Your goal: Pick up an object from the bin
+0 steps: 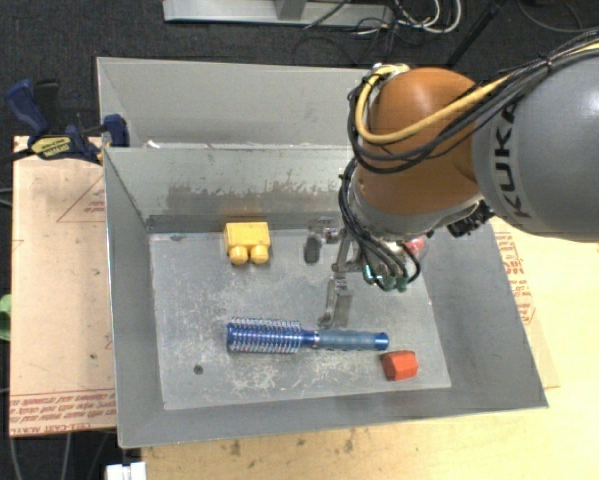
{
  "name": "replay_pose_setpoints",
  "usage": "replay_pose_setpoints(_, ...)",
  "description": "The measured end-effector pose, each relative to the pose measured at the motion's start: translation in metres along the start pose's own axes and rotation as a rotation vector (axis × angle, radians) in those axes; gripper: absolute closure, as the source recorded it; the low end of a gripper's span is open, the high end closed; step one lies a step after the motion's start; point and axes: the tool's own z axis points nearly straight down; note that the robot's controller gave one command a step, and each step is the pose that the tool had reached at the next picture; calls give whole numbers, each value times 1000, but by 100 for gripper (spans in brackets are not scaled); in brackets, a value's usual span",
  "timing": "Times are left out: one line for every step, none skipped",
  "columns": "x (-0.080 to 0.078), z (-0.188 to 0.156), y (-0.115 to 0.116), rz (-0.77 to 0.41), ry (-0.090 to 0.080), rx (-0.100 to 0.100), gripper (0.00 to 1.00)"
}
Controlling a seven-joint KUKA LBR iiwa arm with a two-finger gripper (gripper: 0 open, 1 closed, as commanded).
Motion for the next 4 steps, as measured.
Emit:
replay_pose_setpoints(23, 128, 25, -316, -2, 0, 0)
replay_pose_setpoints(21, 125, 25, -314, -8, 0, 100)
replay_pose_setpoints(18, 26, 27, -246, -16, 0, 100)
replay_pose_setpoints(19, 30, 26, -245, -7, 0, 0)
